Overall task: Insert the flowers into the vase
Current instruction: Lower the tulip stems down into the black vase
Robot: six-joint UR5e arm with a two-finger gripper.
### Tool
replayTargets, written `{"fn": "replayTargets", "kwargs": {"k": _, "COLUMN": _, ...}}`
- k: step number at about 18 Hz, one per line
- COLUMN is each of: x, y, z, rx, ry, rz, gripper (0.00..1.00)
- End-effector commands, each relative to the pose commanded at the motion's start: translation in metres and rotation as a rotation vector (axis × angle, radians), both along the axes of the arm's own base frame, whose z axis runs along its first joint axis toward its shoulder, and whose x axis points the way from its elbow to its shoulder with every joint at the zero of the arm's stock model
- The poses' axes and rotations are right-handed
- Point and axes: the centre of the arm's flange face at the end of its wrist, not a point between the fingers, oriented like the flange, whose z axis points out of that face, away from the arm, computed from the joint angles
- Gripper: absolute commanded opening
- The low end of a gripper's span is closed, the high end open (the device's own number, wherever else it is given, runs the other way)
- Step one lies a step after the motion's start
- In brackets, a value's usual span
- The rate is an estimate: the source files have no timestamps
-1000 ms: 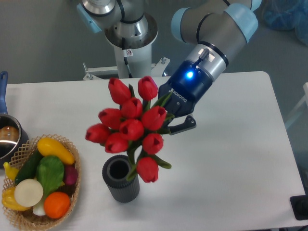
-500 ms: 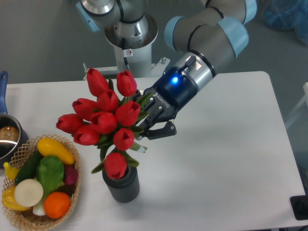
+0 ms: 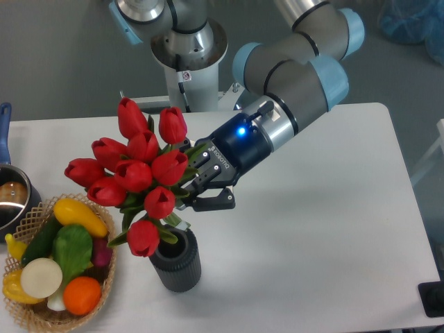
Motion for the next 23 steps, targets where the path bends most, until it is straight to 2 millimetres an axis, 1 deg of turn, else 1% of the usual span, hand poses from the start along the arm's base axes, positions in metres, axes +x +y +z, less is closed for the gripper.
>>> {"fn": "replayTargets", "kwargs": {"k": 2, "x": -0.002, "y": -0.001, "z": -0.003, "rx": 0.011, "ry": -0.016, "rz": -0.005, "gripper": 0.21}}
{"fn": "replayTargets", "kwargs": {"k": 3, "x": -0.005, "y": 0.001, "z": -0.01, "rx": 0.01, "ry": -0.026, "rz": -0.006, "gripper": 0.21}}
{"fn": "replayTargets", "kwargs": {"k": 5, "x": -0.006, "y": 0.002, "z": -0.015, "rx": 0.016, "ry": -0.019, "rz": -0.008, "gripper": 0.21}}
{"fn": "replayTargets", "kwargs": {"k": 7, "x": -0.006, "y": 0.001, "z": -0.018, "rx": 0.012, "ry": -0.025, "rz": -0.007, "gripper": 0.21}}
{"fn": "replayTargets", "kwargs": {"k": 11, "x": -0.007, "y": -0.004, "z": -0.031, "rx": 0.017, "ry": -0.037, "rz": -0.004, "gripper": 0.21}}
{"fn": "replayTargets", "kwargs": {"k": 16, "x": -0.007, "y": -0.004, "z": -0.046, "rx": 0.022, "ry": -0.042, "rz": -0.008, "gripper": 0.21}}
{"fn": "replayTargets", "kwargs": {"k": 20, "x": -0.007, "y": -0.003, "z": -0.05, "rx": 0.018, "ry": -0.046, "rz": -0.009, "gripper": 0.21}}
{"fn": "replayTargets", "kwargs": {"k": 23, "x": -0.006, "y": -0.003, "z": -0.056, "rx": 0.011, "ry": -0.057, "rz": -0.011, "gripper": 0.21}}
